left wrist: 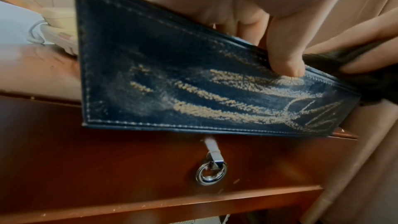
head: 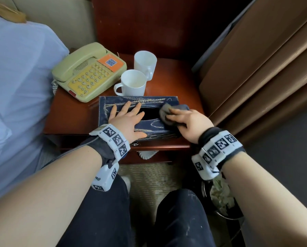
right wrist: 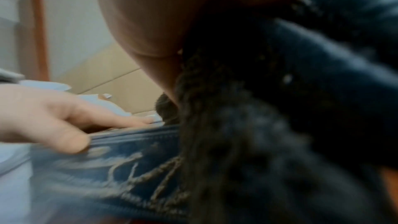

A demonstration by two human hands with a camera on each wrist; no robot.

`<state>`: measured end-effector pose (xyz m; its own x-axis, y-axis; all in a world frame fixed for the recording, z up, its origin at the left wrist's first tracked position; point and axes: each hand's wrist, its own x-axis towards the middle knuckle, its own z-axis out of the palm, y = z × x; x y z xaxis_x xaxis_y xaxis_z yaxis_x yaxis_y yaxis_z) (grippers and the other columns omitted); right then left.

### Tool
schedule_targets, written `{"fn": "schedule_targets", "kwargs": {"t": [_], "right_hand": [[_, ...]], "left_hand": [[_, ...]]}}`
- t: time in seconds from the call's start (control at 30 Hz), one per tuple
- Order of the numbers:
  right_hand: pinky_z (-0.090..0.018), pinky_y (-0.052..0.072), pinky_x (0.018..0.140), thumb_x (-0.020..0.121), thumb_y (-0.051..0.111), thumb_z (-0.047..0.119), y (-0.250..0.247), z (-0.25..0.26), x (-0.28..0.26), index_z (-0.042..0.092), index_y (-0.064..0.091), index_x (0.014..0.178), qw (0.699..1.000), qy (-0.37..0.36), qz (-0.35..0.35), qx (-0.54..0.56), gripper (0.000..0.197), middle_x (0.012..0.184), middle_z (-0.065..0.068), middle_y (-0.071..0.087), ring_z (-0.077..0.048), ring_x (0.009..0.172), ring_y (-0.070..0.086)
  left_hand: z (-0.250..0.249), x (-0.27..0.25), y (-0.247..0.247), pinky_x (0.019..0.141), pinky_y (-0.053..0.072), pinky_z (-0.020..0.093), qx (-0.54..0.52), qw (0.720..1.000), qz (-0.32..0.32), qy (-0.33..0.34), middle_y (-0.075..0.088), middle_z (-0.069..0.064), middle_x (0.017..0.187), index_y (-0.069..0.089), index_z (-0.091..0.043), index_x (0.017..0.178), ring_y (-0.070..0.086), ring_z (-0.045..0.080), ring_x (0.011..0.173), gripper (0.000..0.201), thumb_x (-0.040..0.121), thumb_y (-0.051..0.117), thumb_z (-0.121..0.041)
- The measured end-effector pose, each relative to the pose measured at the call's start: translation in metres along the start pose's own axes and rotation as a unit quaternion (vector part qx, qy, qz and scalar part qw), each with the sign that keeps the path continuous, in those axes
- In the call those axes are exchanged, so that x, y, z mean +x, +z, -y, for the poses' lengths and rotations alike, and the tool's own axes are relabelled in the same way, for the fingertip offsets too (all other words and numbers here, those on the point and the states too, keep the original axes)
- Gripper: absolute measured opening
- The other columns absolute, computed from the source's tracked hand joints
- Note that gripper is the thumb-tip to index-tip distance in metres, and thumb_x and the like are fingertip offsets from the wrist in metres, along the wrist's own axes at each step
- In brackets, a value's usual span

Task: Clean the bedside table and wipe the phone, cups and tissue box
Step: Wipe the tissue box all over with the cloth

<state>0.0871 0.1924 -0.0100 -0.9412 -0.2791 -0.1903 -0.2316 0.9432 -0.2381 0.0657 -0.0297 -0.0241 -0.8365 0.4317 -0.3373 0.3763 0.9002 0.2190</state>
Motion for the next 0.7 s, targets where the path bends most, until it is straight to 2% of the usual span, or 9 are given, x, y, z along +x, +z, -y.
{"fn": "schedule_targets", "kwargs": {"t": [0.07,0.13,0.17,0.27,0.3,0.4,0.5,0.57,0.7], "right_hand": [[-0.019,0.022,0.108,0.080,0.052,0.005,-0.014,-0.001,-0.016,0.027,0.060,0.123,0.996,-0.059,0.064,0.033,0.049,0.141,0.007,0.046,-0.017,0.129,0.045],[-0.015,0.023,0.108,0.080,0.055,-0.001,-0.033,-0.005,-0.018,0.025,0.062,0.120,0.988,-0.046,0.129,0.065,0.048,0.136,0.007,0.051,-0.010,0.128,0.046],[-0.014,0.024,0.107,0.081,0.054,-0.001,-0.041,-0.008,-0.013,0.025,0.062,0.120,0.991,-0.020,0.114,0.072,0.048,0.135,0.006,0.053,-0.010,0.127,0.046],[-0.016,0.023,0.107,0.087,0.049,0.008,-0.039,-0.010,0.013,0.023,0.054,0.130,0.996,0.048,-0.041,0.062,0.045,0.139,0.002,0.050,-0.016,0.130,0.044],[-0.019,0.024,0.109,0.088,0.049,0.010,-0.031,-0.006,0.019,0.025,0.051,0.132,0.995,0.064,-0.054,0.048,0.047,0.143,0.001,0.046,-0.019,0.132,0.042],[-0.025,0.028,0.111,0.085,0.047,0.012,-0.005,0.008,0.010,0.030,0.052,0.130,0.999,0.028,-0.017,0.007,0.049,0.145,0.005,0.042,-0.023,0.131,0.043],[-0.020,0.028,0.108,0.076,0.048,0.013,-0.010,0.014,-0.017,0.026,0.063,0.119,0.994,-0.068,0.062,0.053,0.047,0.137,0.004,0.052,-0.015,0.126,0.048],[-0.021,0.030,0.109,0.077,0.051,0.011,-0.022,0.010,-0.022,0.027,0.063,0.119,0.989,-0.073,0.115,0.049,0.046,0.134,0.006,0.055,-0.011,0.126,0.048],[-0.020,0.023,0.110,0.087,0.050,0.007,-0.036,-0.013,0.007,0.020,0.052,0.131,0.991,0.055,-0.072,0.096,0.046,0.139,-0.002,0.049,-0.018,0.131,0.043]], "left_hand": [[0.001,0.000,0.001,0.116,-0.011,0.048,0.000,1.000,0.003,-0.002,-0.012,-0.009,0.158,0.013,-0.029,0.149,-0.015,0.019,0.145,0.071,0.090,0.044,-0.054],[0.001,0.000,0.001,0.115,-0.012,0.049,0.001,1.000,0.007,0.002,-0.012,-0.008,0.158,0.015,-0.032,0.148,-0.016,0.020,0.145,0.069,0.090,0.044,-0.054],[0.001,0.000,0.001,0.115,-0.012,0.048,-0.002,1.000,0.007,0.006,-0.012,-0.008,0.158,0.015,-0.034,0.148,-0.016,0.021,0.145,0.067,0.090,0.043,-0.054],[0.001,-0.001,0.001,0.115,-0.013,0.048,-0.008,1.000,0.005,0.010,-0.011,-0.008,0.158,0.017,-0.039,0.146,-0.017,0.021,0.145,0.063,0.091,0.043,-0.053],[0.001,-0.001,0.002,0.115,-0.013,0.048,-0.007,1.000,0.005,0.010,-0.011,-0.008,0.158,0.017,-0.039,0.146,-0.017,0.021,0.145,0.062,0.091,0.043,-0.053],[0.002,0.000,0.001,0.115,-0.013,0.048,0.002,1.000,0.008,0.010,-0.012,-0.008,0.158,0.017,-0.038,0.146,-0.017,0.021,0.145,0.063,0.091,0.042,-0.054],[0.002,0.001,0.001,0.115,-0.012,0.049,0.001,1.000,0.005,0.012,-0.011,-0.007,0.158,0.018,-0.038,0.146,-0.016,0.022,0.145,0.062,0.091,0.043,-0.054],[0.002,0.001,0.002,0.115,-0.011,0.049,0.001,1.000,0.001,0.013,-0.010,-0.007,0.158,0.019,-0.038,0.146,-0.015,0.022,0.145,0.062,0.091,0.043,-0.053],[0.002,0.001,0.002,0.116,-0.011,0.050,0.005,1.000,0.001,0.013,-0.010,-0.007,0.158,0.019,-0.039,0.145,-0.015,0.022,0.145,0.062,0.091,0.043,-0.054]]}}
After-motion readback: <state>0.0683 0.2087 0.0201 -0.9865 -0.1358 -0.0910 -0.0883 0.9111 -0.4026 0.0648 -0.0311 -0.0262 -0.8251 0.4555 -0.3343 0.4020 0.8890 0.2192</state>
